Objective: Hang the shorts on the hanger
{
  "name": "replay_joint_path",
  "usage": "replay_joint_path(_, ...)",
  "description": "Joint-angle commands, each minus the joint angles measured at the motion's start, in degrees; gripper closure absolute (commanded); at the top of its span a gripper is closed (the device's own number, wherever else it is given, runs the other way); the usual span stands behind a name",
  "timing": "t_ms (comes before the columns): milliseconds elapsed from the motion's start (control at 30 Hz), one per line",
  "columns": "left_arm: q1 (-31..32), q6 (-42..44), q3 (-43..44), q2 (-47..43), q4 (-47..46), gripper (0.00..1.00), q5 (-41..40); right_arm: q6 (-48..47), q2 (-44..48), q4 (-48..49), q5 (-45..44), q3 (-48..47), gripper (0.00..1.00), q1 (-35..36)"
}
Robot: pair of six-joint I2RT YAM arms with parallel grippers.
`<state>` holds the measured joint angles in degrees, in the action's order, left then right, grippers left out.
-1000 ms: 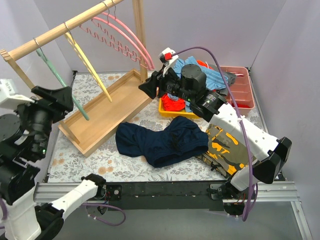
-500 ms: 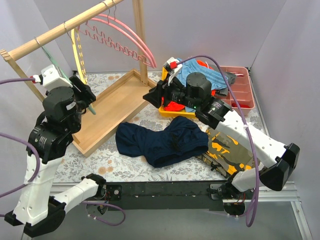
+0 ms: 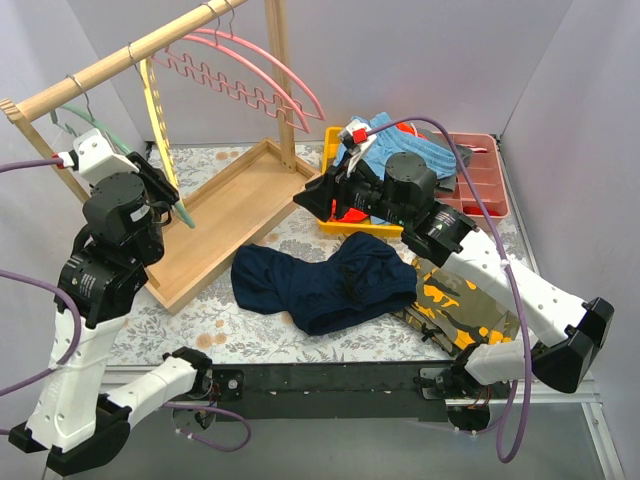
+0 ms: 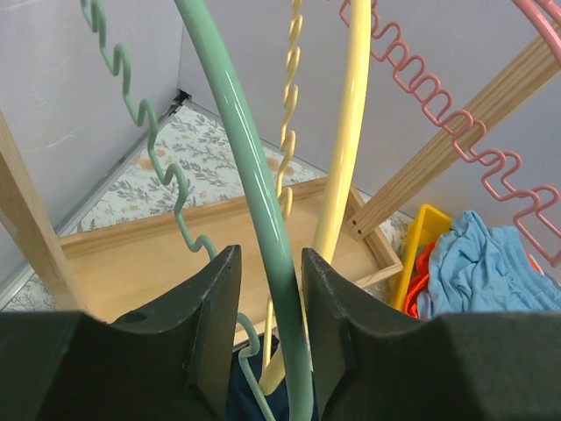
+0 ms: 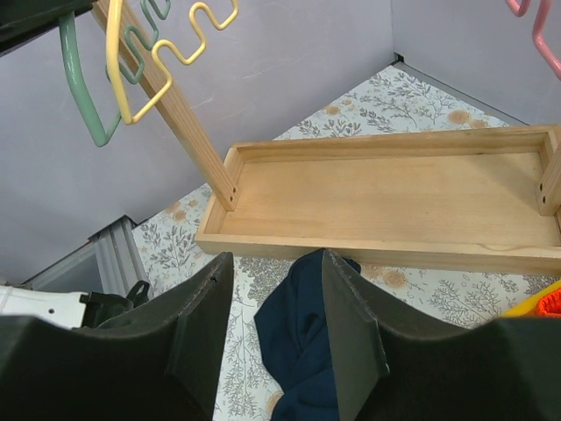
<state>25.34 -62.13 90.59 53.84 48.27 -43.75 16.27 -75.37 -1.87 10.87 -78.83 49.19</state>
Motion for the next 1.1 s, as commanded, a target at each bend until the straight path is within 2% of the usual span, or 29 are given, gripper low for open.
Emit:
replay_joint_path(0, 0.23, 1.48, -2.25, 0.12, -1.69, 0.66, -2.31, 0.16, 1.98, 2.31, 0.55, 0.43, 0.47, 0.03)
replay_joint_path(200, 0.23, 2.98, -4.19, -0.76, -5.11, 0.72, -1.52, 0.08, 2.34, 1.96, 0.73, 0.08, 0.47, -0.06)
replay_joint_path(467, 0.23, 8.95, 1.16, 1.08, -6.96, 1.00, 2.96, -0.36, 3.04, 1.96, 0.20, 0.25, 0.47, 0.03)
replay_joint_path(833, 0.23, 11.94, 5.65, 4.24, -12.50, 1.00, 7.18, -2.47, 2.78, -1.29, -1.12, -2.64, 0.47, -0.06)
replay_joint_path(1067, 0.23, 13.96, 8.99, 7.49, -14.78, 1.00, 13.07, -3.26, 2.43, -1.73, -1.99, -3.52, 0.47, -0.06)
